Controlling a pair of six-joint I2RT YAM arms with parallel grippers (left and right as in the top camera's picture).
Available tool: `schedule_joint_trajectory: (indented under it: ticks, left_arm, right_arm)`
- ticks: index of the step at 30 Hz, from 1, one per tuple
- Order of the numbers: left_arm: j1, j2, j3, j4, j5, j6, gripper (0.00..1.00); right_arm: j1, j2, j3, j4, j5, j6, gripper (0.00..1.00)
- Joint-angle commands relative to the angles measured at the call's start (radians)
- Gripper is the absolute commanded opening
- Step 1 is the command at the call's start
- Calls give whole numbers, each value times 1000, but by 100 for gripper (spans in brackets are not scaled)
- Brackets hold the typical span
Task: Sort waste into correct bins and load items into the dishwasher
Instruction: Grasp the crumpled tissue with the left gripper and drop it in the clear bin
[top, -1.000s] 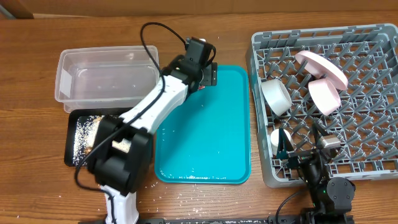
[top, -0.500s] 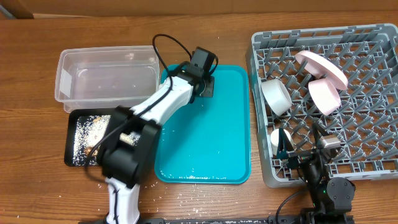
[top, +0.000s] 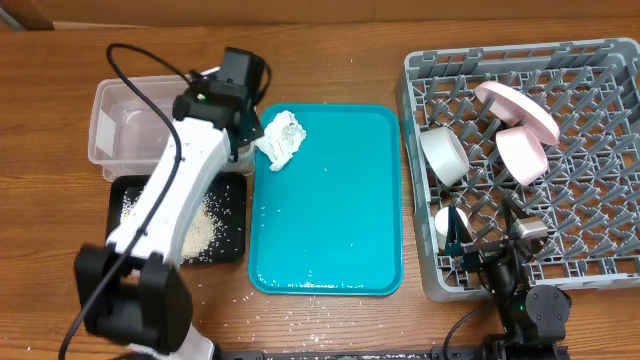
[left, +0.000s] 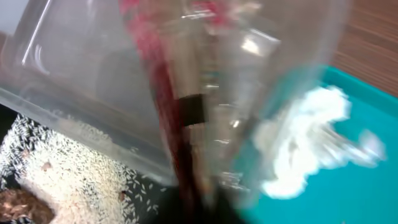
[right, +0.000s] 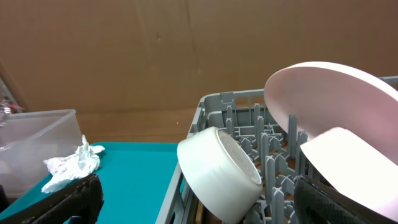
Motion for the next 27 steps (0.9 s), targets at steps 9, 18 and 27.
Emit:
schedule_joint_trajectory:
  ticks: [9, 18, 27]
  left_arm:
    - [-114, -21, 94, 64, 172, 306, 94]
    - [-288, 286, 42, 269, -72, 399, 84]
    - [-272, 366, 43, 304, -52, 396, 14]
  right_arm:
    - [-3, -8, -11, 6, -2, -4, 100]
    - [-3, -8, -11, 6, -2, -4, 100]
    - [-3, -8, -11, 6, -2, -4, 100]
